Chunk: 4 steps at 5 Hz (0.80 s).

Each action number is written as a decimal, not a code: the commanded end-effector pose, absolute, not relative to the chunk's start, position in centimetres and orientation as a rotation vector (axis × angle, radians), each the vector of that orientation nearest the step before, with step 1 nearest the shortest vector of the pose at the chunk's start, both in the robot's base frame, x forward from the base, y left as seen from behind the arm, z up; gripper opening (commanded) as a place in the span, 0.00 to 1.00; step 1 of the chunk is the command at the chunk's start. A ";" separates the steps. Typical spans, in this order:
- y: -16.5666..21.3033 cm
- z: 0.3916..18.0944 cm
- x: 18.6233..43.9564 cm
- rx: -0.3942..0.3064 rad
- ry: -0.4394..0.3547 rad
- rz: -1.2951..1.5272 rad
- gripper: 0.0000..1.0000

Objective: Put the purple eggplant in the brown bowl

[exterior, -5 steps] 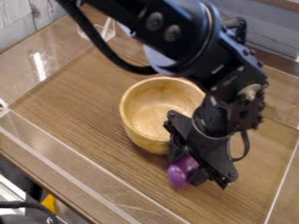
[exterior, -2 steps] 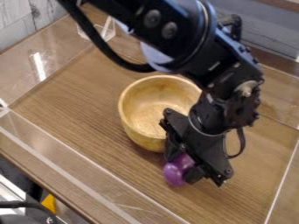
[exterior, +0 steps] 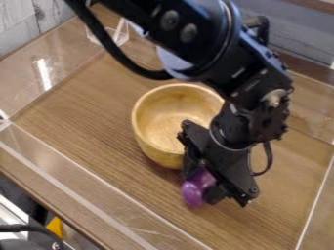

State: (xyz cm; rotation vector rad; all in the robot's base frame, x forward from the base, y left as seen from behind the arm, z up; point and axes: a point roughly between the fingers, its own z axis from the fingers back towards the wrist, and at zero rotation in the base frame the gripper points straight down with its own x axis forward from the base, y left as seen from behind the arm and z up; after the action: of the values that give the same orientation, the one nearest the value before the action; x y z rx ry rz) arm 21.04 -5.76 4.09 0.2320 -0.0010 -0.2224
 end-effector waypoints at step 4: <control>-4.9 4.4 21.7 0.239 -0.009 -0.192 0.00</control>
State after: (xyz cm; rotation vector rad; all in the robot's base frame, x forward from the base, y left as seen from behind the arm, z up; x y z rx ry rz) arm 21.30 -5.24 4.07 0.2396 0.0017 -0.2084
